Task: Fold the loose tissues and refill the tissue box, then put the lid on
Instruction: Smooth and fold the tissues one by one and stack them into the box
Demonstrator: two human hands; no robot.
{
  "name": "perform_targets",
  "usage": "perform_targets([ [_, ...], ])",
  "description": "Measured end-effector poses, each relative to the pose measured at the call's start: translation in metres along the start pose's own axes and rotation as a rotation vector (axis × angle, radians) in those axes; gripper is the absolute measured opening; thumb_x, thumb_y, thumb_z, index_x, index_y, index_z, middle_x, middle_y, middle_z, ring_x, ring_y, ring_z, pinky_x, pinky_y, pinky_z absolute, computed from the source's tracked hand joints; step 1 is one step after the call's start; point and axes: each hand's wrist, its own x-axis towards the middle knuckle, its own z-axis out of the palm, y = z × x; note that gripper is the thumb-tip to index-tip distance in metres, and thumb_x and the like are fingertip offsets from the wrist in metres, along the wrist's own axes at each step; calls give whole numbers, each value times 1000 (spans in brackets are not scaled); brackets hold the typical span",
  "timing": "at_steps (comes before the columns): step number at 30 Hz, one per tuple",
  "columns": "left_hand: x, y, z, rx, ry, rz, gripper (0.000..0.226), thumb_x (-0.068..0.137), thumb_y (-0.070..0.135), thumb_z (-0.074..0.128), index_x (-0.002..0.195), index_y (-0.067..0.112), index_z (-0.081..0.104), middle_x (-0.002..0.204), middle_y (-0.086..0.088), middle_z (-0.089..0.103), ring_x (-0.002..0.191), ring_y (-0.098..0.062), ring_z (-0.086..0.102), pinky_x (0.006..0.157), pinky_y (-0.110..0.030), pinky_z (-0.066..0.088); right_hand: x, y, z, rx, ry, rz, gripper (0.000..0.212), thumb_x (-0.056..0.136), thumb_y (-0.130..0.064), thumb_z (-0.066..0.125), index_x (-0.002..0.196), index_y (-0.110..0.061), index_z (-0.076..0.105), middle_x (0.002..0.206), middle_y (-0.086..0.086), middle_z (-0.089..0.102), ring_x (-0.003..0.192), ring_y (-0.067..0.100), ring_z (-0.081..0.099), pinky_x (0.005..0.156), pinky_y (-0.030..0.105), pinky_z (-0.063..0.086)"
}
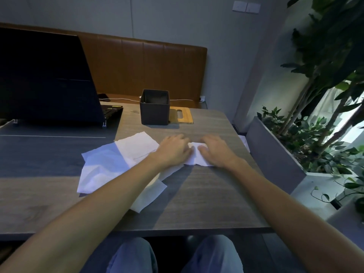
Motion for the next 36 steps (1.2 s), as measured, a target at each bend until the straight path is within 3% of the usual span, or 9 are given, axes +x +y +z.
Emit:
perform_targets([
  [3,-9,8,14,43,-131,-13,47,106,44,31,145,20,45,145,-11,47,134,-29,42,110,-44,33,-9,-11,13,35,-82,-36,46,105,-32,42,144,-8,49,147,13,50,137,34,44,114,45,32],
  [7,-24,-3,8,80,-292,-46,60,106,51,16,161,28,11,169,-11,5,155,-28,3,124,-46,6,-22,2,13,-72,-209,94,58,108,-43,25,159,-15,20,167,9,14,153,31,10,123,45,9],
  [11,-37,-19,-4,58,-328,-58,61,107,51,17,161,27,7,168,-14,-2,155,-29,-3,124,-44,3,-35,24,1,-80,-228,198,61,107,-45,22,160,-15,14,168,11,9,154,32,6,123,44,7],
  [17,-34,-12,-9,11,-306,-93,57,104,55,30,154,29,26,163,-12,19,150,-34,12,120,-50,13,-40,23,-22,154,-152,281,68,102,-49,46,156,-12,27,162,10,30,147,30,30,120,43,24],
  [22,-25,9,1,33,-252,-66,57,103,57,27,155,34,24,167,-9,12,154,-37,2,123,-57,3,-18,11,-23,-127,-92,427,59,97,-55,45,135,-10,53,143,17,52,130,37,47,109,47,39],
  [26,-23,9,12,67,-287,-109,55,101,60,23,150,34,25,164,-13,17,149,-43,12,120,-61,10,-13,3,-32,-12,-90,475,42,95,-44,57,104,-4,65,103,14,66,92,28,58,73,31,43],
  [31,-24,14,13,76,-293,-135,56,102,60,20,154,38,20,166,-16,10,149,-49,4,120,-62,4,-7,0,-39,100,-94,570,22,89,-22,64,73,-9,55,70,6,50,65,19,47,49,25,30],
  [34,-23,18,12,66,-313,-133,57,102,61,20,156,44,16,167,-14,5,150,-50,0,119,-64,-2,-5,-1,-44,237,-25,542,9,88,-15,64,96,-11,66,91,8,61,88,24,57,64,26,40],
  [36,-22,22,12,72,-331,-131,57,102,62,21,156,46,15,167,-12,4,150,-49,-1,119,-65,-4,-6,-3,-49,297,32,544,27,90,-17,63,117,-16,62,107,5,61,96,22,56,75,25,41],
])
